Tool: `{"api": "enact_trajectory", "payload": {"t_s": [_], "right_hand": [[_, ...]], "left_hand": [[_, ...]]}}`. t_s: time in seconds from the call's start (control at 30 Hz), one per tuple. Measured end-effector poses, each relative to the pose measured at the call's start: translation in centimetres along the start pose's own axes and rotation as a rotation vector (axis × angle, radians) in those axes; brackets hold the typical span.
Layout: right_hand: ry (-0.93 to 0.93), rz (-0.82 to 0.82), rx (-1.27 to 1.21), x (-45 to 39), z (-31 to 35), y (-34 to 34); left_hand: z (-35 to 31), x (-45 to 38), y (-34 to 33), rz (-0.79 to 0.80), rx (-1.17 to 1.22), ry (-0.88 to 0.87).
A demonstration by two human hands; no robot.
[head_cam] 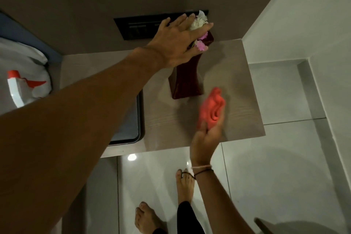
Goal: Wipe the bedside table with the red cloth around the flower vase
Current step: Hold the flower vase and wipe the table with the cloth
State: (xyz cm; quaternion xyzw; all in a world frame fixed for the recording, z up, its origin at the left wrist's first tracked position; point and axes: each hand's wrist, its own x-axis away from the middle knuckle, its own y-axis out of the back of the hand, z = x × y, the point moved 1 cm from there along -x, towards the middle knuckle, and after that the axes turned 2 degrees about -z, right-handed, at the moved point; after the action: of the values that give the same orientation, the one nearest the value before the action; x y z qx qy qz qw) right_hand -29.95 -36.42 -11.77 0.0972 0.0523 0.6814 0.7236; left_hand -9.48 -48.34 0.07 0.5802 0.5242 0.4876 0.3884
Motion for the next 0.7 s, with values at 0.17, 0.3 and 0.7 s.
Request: {"api": "enact_trajectory", "payload": {"t_s": [0.17, 0.3, 0.7], "right_hand": [[0.203, -0.181, 0.132, -3.9, 1.2, -3.0], [0.42, 0.018, 0.44, -4.4, 1.5, -8.6], [0.604, 0.401, 1.03, -1.9, -3.9, -4.9]], "left_hand": [[0.1, -0.2, 0.2, -0.002, 0.013, 0.016], [0.2, -0.5, 0.1, -0.011, 0.026, 0.028], [0.8, -1.0, 0.1, -0.004, 0.026, -0.004]]}}
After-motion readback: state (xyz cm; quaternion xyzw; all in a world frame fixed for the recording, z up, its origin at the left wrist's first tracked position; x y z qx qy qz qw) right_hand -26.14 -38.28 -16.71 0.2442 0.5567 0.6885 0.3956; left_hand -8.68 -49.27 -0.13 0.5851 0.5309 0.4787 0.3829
